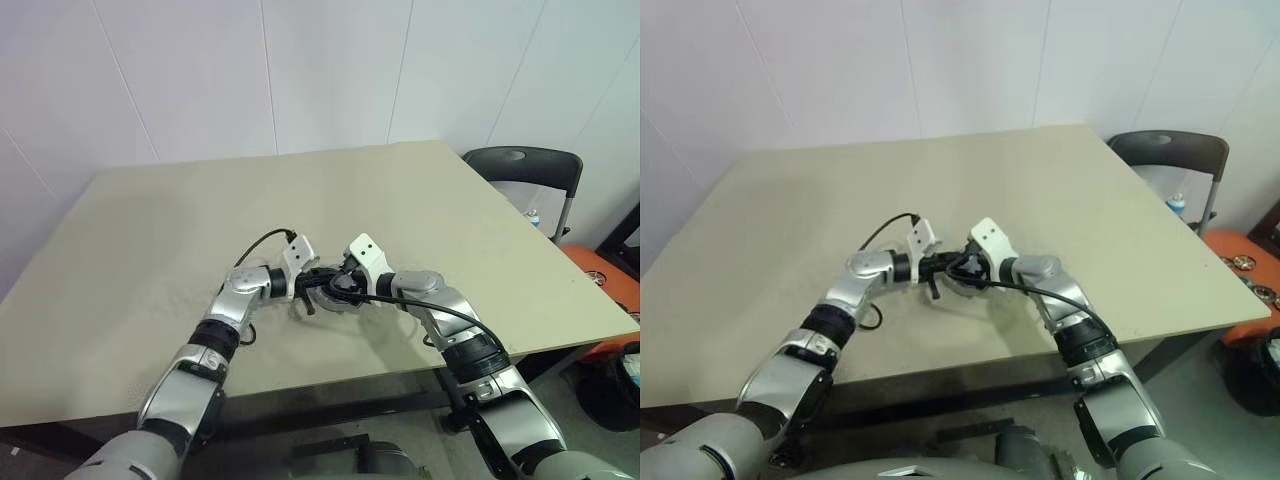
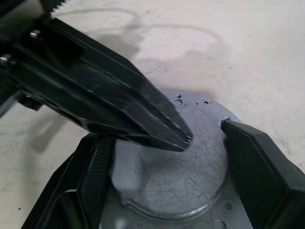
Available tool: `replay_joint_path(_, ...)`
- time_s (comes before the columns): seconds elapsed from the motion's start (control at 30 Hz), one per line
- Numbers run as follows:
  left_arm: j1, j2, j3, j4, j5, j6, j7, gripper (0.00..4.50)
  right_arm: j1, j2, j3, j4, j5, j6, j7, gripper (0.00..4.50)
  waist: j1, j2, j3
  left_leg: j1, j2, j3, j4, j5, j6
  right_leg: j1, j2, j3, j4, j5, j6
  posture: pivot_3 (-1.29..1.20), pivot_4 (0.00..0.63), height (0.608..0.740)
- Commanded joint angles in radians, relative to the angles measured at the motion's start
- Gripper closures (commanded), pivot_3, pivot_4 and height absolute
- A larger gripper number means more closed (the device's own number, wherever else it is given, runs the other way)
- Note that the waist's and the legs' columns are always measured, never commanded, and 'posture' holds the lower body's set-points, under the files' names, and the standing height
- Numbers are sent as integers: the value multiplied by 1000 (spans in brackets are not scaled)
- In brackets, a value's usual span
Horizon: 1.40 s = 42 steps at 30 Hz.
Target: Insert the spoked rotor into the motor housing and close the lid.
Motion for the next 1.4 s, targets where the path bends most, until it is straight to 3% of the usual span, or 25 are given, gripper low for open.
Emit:
replay_joint_path(0.03, -23, 13, -85, 57, 99, 9, -44, 4500, 17, -12, 15, 12, -25, 46, -10, 1320, 0, 0, 0, 0, 0, 0, 0, 0, 0, 0, 0, 0, 0, 0, 0, 0, 0, 740)
replay_joint_path(0.23, -16, 49, -150, 79, 179, 56, -78, 4500, 5, -17, 0, -15, -9, 63, 2, 1320, -2, 4, -4, 1, 0, 0, -1, -2, 3, 1, 0, 0, 0, -3, 4, 0, 0, 740)
replay_joint_path(0.27, -12, 54, -154, 73, 184, 61, -82, 4500, 2, -16, -6, -23, -2, 67, 6, 585, -3, 4, -5, 1, 0, 0, -1, -2, 3, 1, 0, 0, 0, -3, 4, 0, 0, 740)
replay_joint_path(0.33, -6, 61, -157, 61, 187, 69, -86, 4500, -4, -13, -16, -32, 6, 72, 6, 19, -2, 3, -5, 1, 0, 0, -1, -2, 3, 1, -1, 0, 0, -3, 4, 0, 0, 740)
replay_joint_path(0.63, 40, 97, -163, -14, 185, 90, -86, 4500, -45, -14, -115, -45, 95, 155, 34, 19, -3, 3, -5, 2, 0, -1, -1, -3, 4, 1, -1, 0, 1, -3, 5, 0, 0, 740)
replay_joint_path(1.0, 57, 99, -158, -53, 181, 71, -62, 4500, -50, -174, -318, -101, 347, 415, 178, 19, 6, 3, -5, 1, 0, -1, -2, -3, 5, 1, -1, 0, -1, -4, 5, 0, 0, 740)
replay_joint_path(1.13, 54, 101, -154, -50, 180, 61, -55, 4500, -44, -193, -335, -103, 385, 555, 145, 19, 12, 3, -5, 1, 0, 0, -2, -3, 5, 1, -1, 0, -1, -6, 9, 0, 0, 740)
replay_joint_path(1.4, 9, 135, -153, -12, 204, 48, -45, 4500, -87, -93, -410, 16, 377, 741, -41, 19, 18, 4, -5, 1, 0, 0, -2, -3, 5, 1, -1, 0, 0, -6, 9, 0, 0, 740)
